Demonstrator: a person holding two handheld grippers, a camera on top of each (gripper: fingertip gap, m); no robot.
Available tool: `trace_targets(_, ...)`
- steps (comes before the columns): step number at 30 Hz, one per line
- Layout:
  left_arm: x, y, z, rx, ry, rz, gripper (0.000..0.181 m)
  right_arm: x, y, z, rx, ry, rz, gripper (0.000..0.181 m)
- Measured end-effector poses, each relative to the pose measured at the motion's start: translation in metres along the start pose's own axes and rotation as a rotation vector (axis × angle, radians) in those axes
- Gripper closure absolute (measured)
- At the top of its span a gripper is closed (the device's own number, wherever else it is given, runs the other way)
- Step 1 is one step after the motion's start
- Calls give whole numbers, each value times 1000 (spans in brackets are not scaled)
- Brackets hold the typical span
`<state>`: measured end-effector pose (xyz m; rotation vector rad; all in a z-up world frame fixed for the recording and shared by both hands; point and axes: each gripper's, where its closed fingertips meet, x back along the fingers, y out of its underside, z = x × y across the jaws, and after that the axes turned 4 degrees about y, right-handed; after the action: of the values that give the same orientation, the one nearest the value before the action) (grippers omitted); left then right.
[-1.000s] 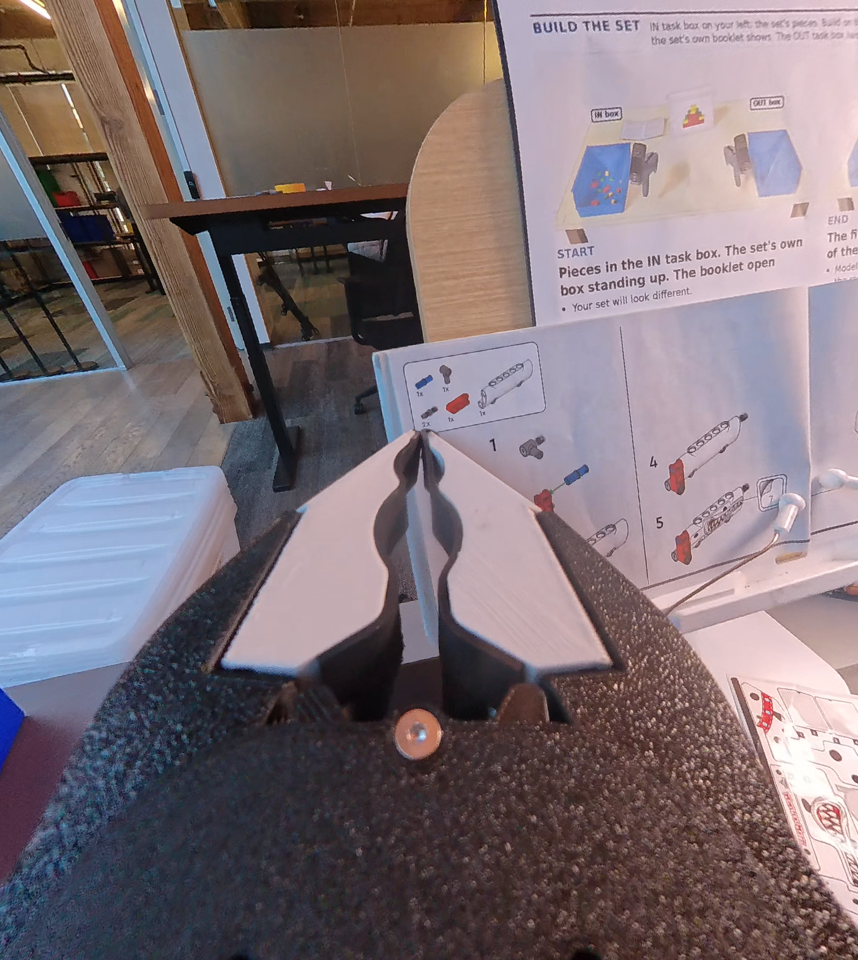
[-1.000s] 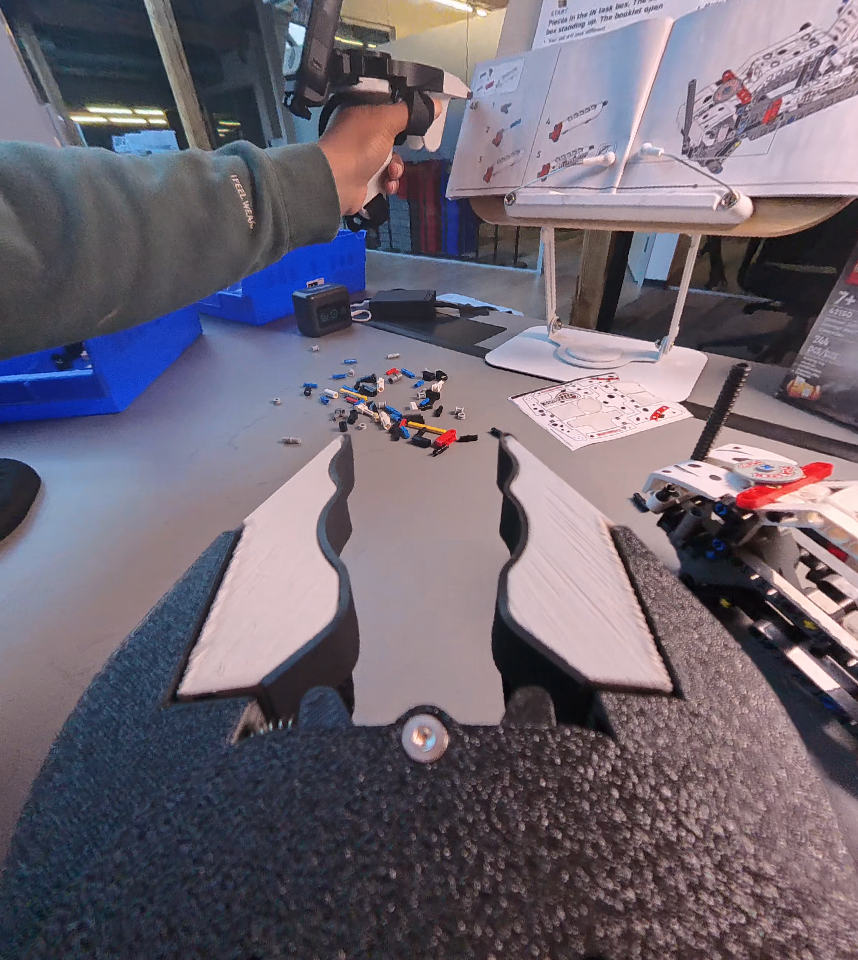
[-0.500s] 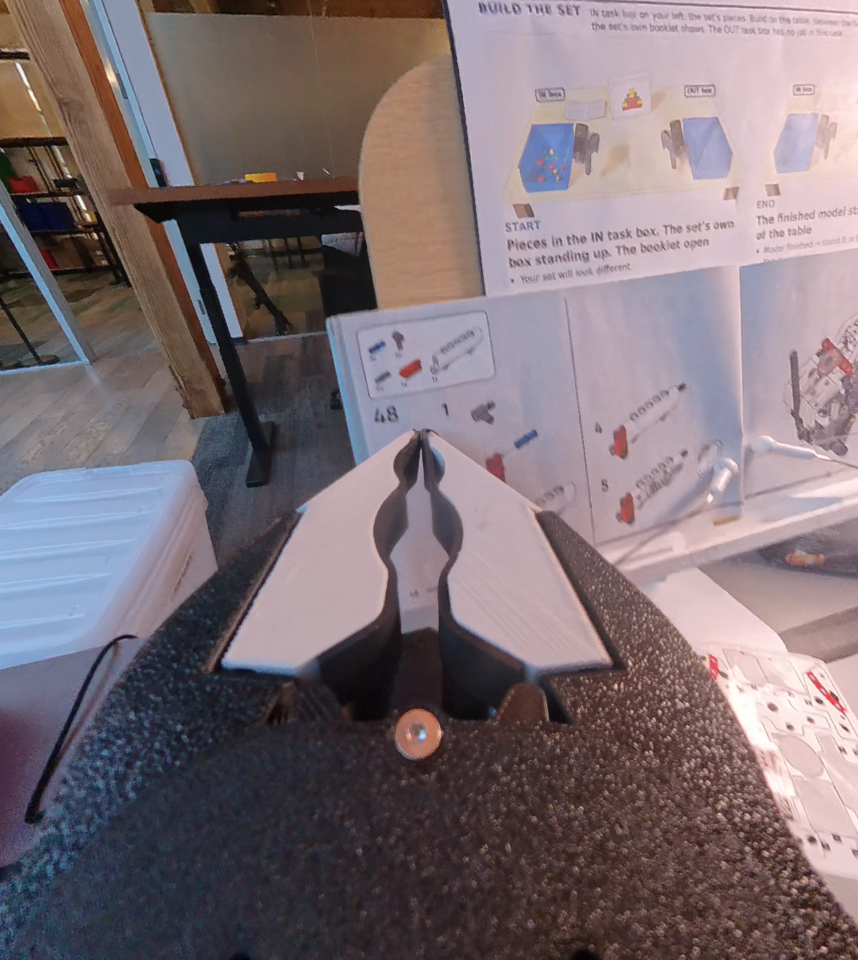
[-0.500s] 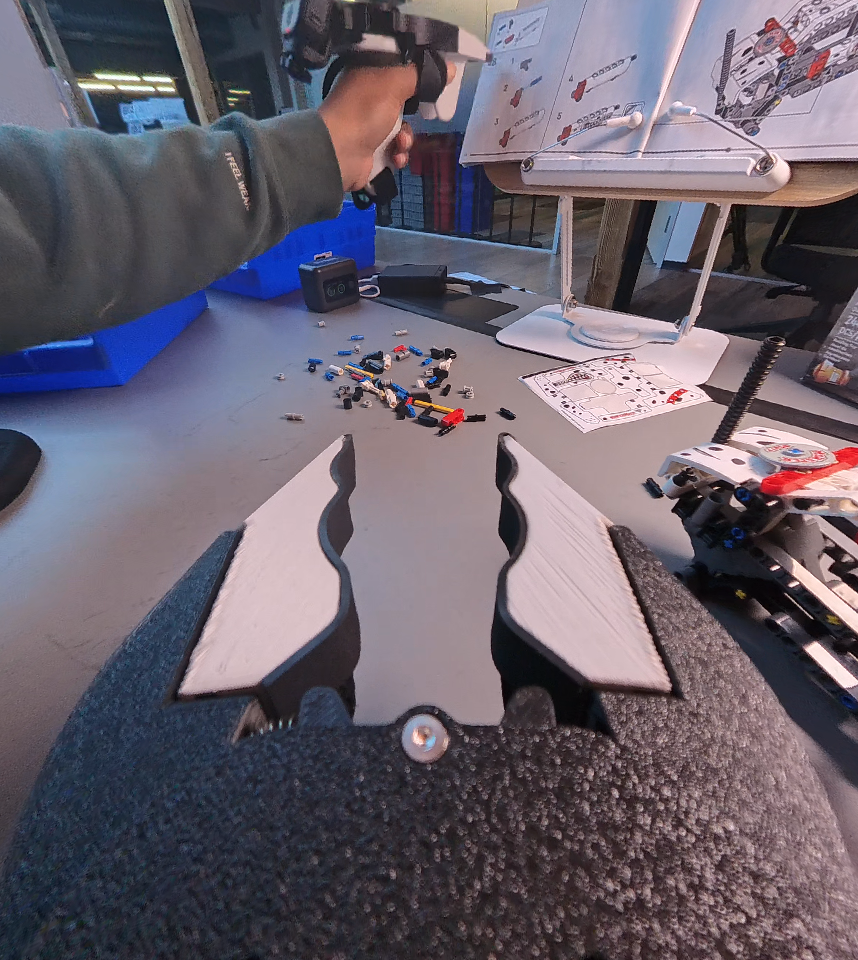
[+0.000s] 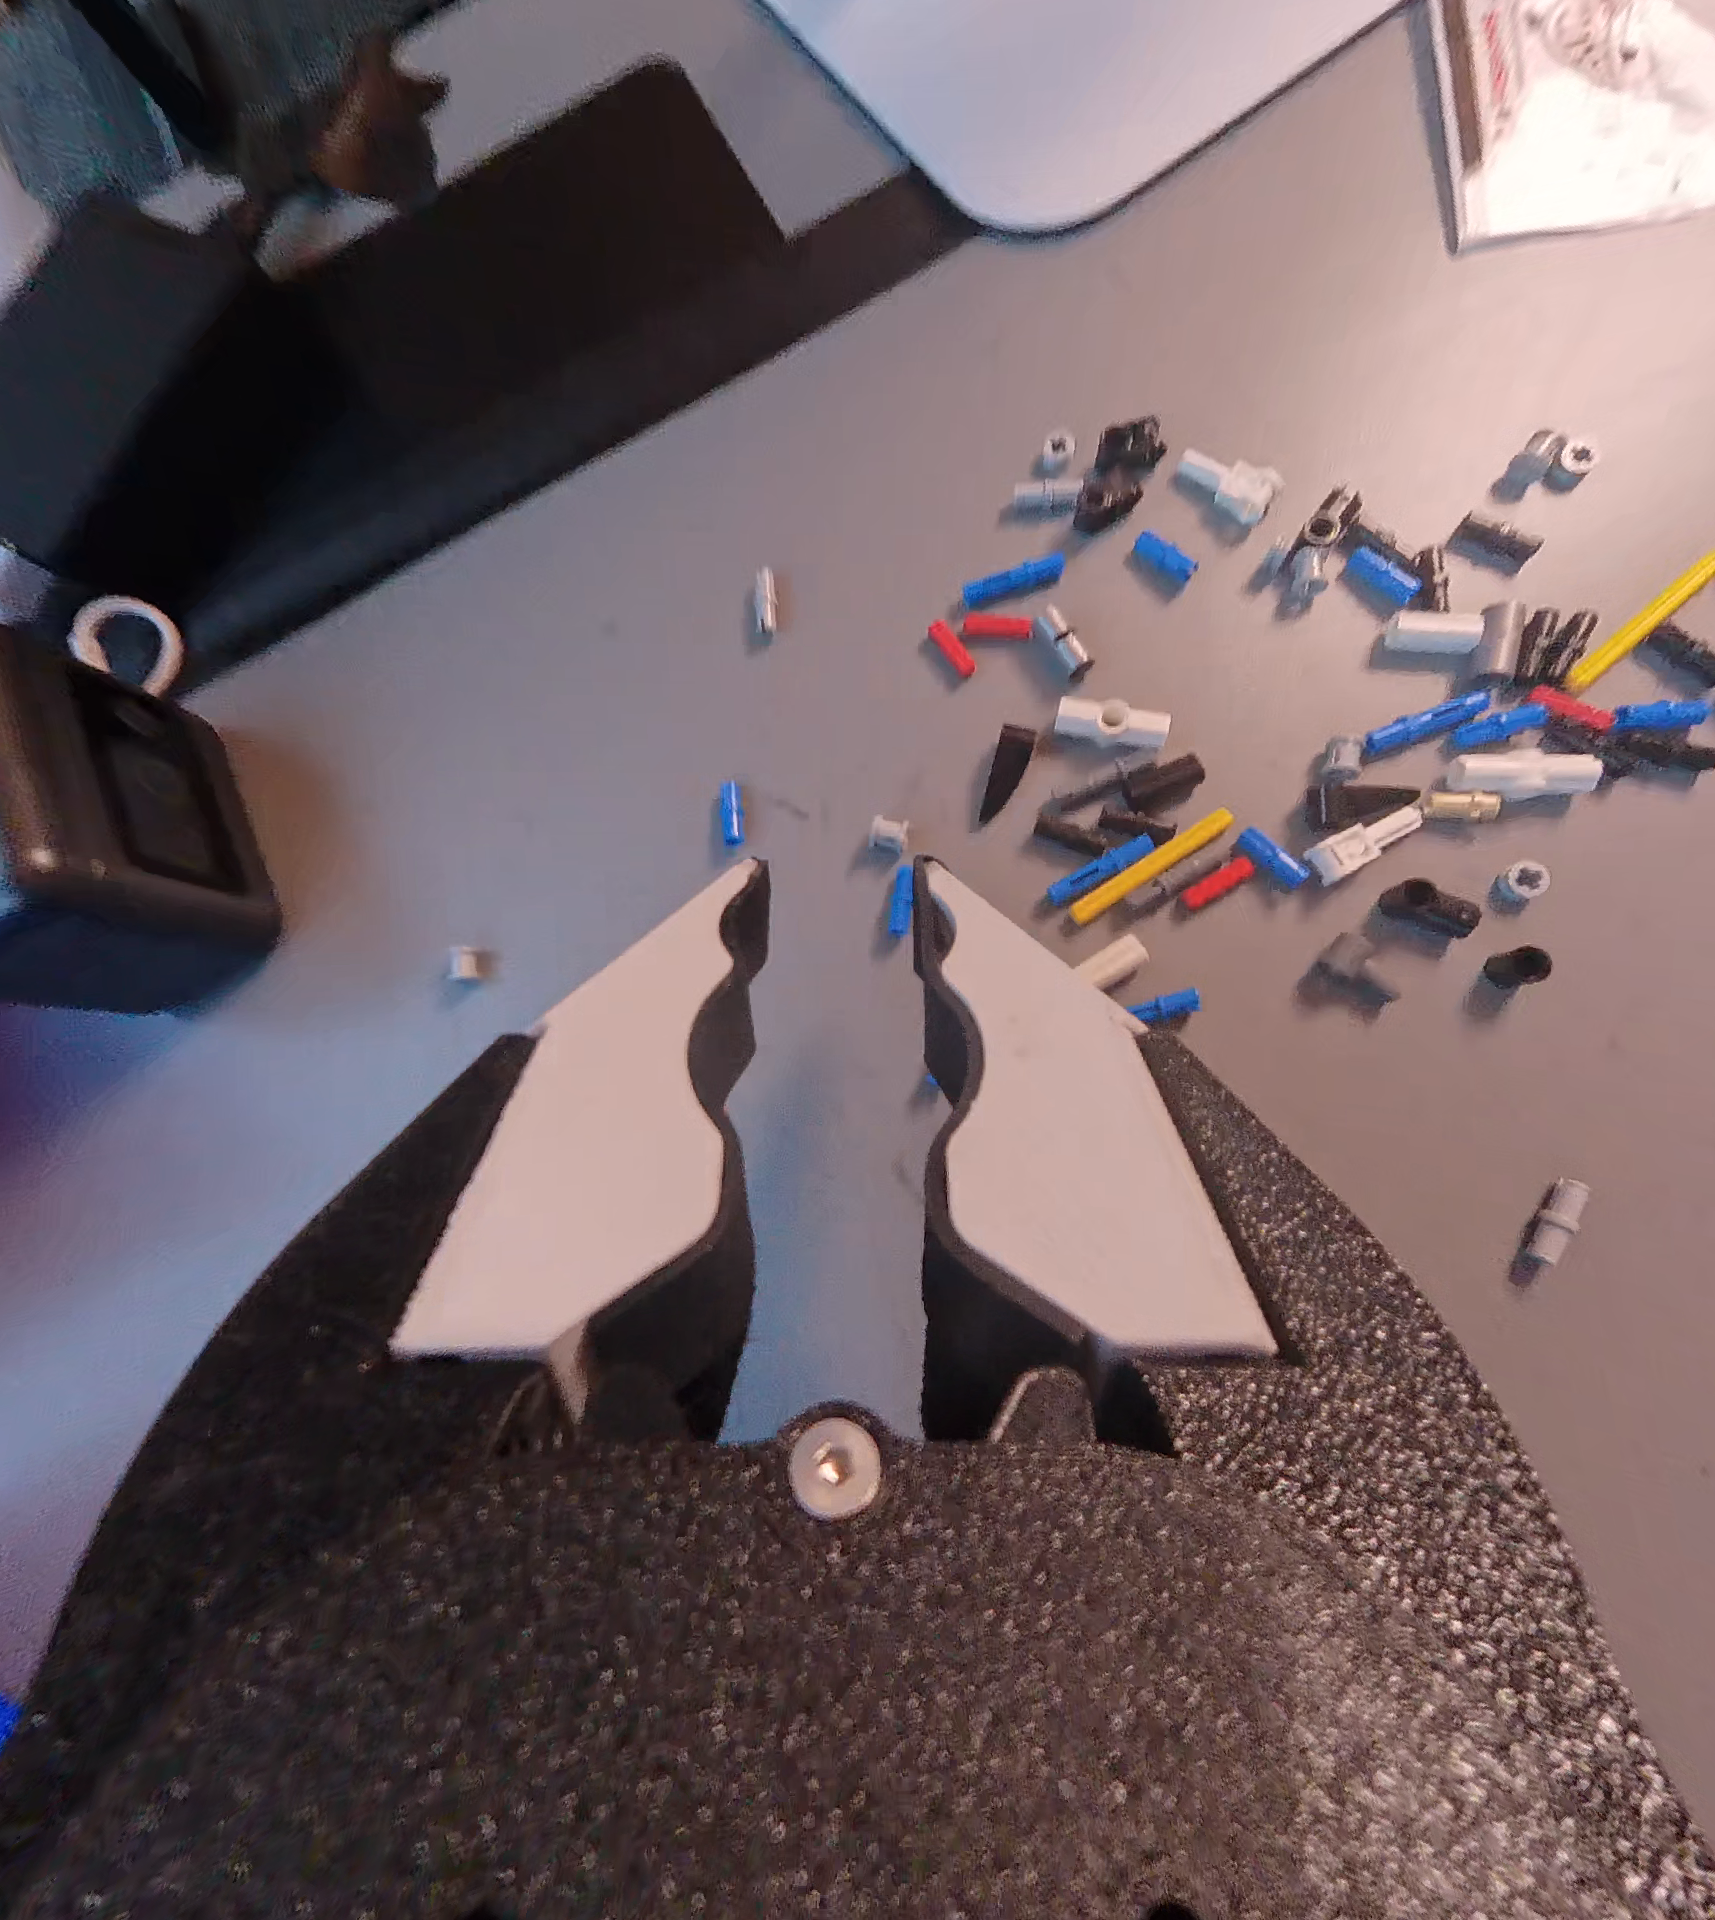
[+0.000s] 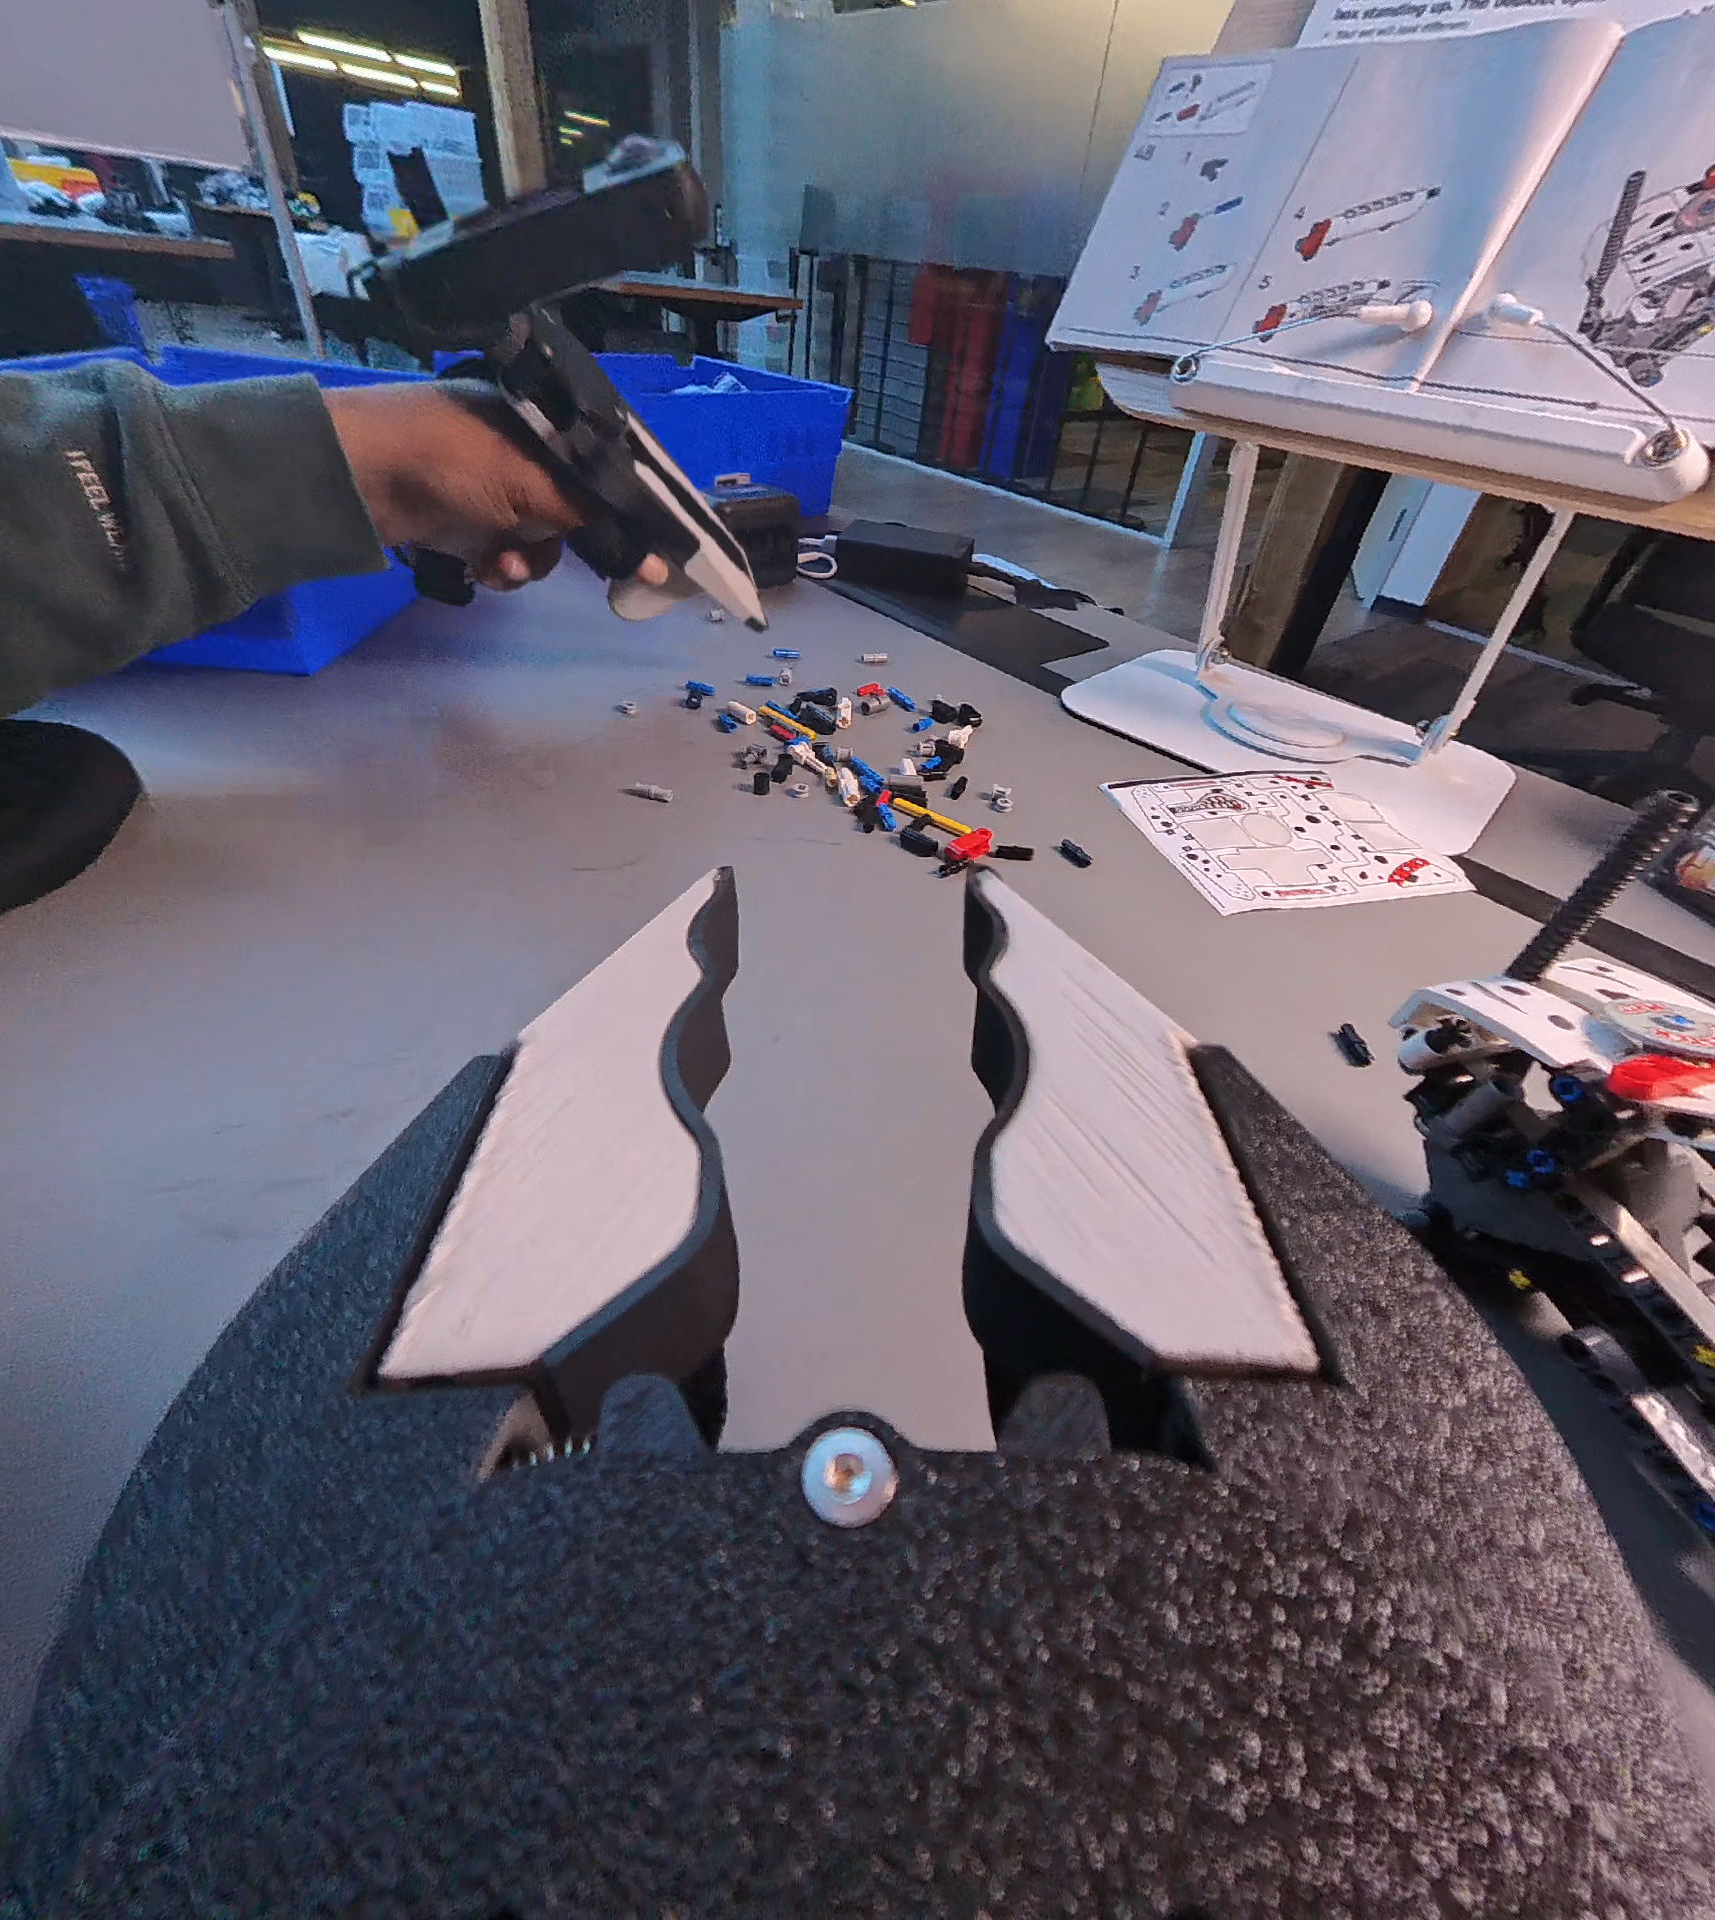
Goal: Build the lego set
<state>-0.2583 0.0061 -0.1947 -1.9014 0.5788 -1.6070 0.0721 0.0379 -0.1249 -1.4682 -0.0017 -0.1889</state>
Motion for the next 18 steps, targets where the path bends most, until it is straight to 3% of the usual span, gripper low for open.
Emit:
trace_targets(8,-23,19,8,65,87,-66,159,2,-1,-2,-13,-22,21,143)
trace_targets(13,-24,19,15,40,123,-67,176,2,-2,0,-37,-26,22,144)
trace_targets(18,-18,14,14,-6,90,-60,177,2,-1,-2,-16,-29,20,145)
